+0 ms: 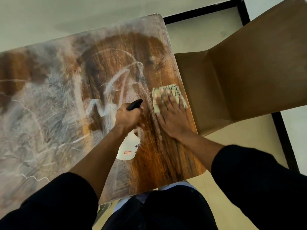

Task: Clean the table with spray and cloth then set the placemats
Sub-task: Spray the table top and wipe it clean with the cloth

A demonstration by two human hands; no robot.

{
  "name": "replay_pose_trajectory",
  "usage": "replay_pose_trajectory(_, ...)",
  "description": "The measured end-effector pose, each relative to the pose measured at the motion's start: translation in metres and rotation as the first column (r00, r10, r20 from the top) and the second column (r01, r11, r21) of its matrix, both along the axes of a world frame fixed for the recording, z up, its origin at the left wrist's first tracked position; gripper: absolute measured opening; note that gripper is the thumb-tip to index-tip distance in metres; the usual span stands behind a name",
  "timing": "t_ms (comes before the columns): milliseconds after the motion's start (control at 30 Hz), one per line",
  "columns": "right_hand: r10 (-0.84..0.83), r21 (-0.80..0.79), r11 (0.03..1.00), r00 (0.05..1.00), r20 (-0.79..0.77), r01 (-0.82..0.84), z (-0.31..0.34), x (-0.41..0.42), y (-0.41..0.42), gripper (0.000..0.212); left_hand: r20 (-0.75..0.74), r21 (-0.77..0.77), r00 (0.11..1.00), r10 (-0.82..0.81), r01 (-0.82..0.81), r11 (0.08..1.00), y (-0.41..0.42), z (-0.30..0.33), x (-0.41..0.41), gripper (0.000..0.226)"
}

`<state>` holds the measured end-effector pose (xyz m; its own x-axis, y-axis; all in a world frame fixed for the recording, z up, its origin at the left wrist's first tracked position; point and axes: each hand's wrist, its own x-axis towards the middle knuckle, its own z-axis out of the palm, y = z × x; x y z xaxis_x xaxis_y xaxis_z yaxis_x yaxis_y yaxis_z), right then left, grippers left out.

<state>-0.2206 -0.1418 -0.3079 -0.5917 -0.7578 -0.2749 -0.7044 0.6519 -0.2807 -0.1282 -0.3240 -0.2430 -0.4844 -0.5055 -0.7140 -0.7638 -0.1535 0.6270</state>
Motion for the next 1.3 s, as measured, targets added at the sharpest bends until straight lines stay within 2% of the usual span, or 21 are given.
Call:
replay_pose_trajectory(100, 0.1, -0.008, 0.995, 0.995, 0.016, -0.1, -0.003, 0.047, 0.052, 0.068, 0.001, -0.011, 1.0, -0.004, 0.004, 1.0, -0.003, 0.002, 0.002, 0.039)
replay_pose_trajectory(233, 0.117, 0.052, 0.991, 0.992, 0.054, -0.119, -0.006, 0.067, 0.082, 0.07, -0.011, -0.017, 1.0, -0.009, 0.009, 1.0, -0.004, 0.006, 0.005, 0.04)
replay_pose_trajectory(367, 0.13, 0.047, 0.99, 0.991, 0.017, -0.131, -0.005, 0.035, 0.052, 0.065, 0.003, 0.007, 1.0, -0.021, 0.021, 1.0, 0.001, 0.002, 0.006, 0.042)
replay_pose_trajectory(533, -0.06, 0.041, 0.997, 0.998, 0.012, 0.06, 0.003, -0.025, -0.03, 0.065, -0.003, 0.023, 1.0, 0.006, -0.006, 1.0, 0.009, 0.003, 0.0, 0.03)
replay_pose_trajectory(633, -0.089, 0.045, 0.995, 0.996, 0.013, 0.088, 0.004, -0.046, -0.05, 0.067, -0.008, 0.032, 0.999, 0.032, -0.032, 0.999, 0.011, 0.002, -0.007, 0.03)
replay_pose_trajectory(833, -0.029, 0.001, 1.0, 0.999, -0.013, 0.029, 0.0, 0.004, 0.012, 0.062, -0.046, 0.027, 0.999, 0.029, -0.028, 0.999, 0.01, 0.001, -0.012, 0.03)
replay_pose_trajectory(933, 0.086, 0.005, 0.996, 0.996, -0.002, -0.086, 0.0, 0.051, 0.057, 0.065, -0.042, 0.034, 0.998, 0.051, -0.05, 0.998, 0.008, 0.001, -0.009, 0.027)
replay_pose_trajectory(1033, 0.131, 0.007, 0.991, 0.991, 0.016, -0.131, -0.004, 0.068, 0.069, 0.066, -0.032, 0.035, 0.998, 0.051, -0.05, 0.998, 0.007, 0.001, -0.002, 0.03)
replay_pose_trajectory(1167, 0.181, -0.031, 0.983, 0.983, 0.004, -0.181, -0.005, 0.034, 0.027, 0.062, -0.017, 0.017, 0.999, 0.033, -0.032, 0.999, 0.01, 0.002, 0.004, 0.026)
replay_pose_trajectory(1300, 0.099, -0.037, 0.994, 0.995, 0.008, -0.099, -0.001, -0.018, -0.047, 0.063, -0.008, -0.001, 0.999, 0.043, -0.043, 0.999, 0.012, 0.007, 0.006, 0.017)
